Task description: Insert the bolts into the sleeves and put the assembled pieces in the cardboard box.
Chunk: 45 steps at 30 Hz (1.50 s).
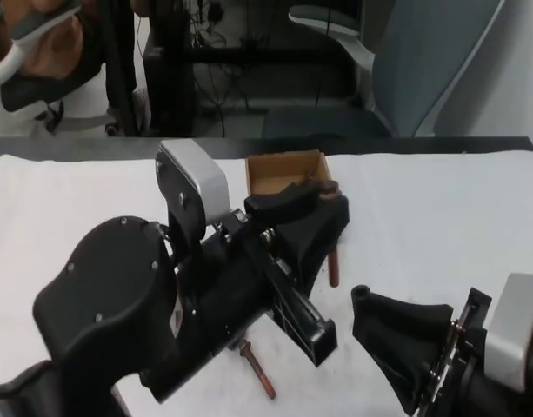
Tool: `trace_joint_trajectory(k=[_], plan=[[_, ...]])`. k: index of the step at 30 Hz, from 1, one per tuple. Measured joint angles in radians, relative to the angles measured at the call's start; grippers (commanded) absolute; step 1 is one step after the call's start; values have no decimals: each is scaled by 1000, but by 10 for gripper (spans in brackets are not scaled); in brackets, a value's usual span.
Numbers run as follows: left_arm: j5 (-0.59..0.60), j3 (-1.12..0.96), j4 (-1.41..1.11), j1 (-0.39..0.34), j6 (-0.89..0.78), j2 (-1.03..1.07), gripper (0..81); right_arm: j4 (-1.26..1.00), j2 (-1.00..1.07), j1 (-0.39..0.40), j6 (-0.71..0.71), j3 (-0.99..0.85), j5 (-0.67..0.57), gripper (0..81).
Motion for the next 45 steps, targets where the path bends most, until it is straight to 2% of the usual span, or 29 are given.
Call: trace_joint_trajectory(k=[5,11,20,45], plan=[[-11,0,-20,-27,-2,0,18,-41,61,0,29,-16,-16,6],[-23,1,-25,-27,-2,0,18,-131,109,0,36,-21,-48,6],[-33,1,-26,-27,26,0,18,-150,108,0,90,-23,-124,6],[-30,1,4,-28,33,0,4,-198,111,0,89,-26,-95,6]])
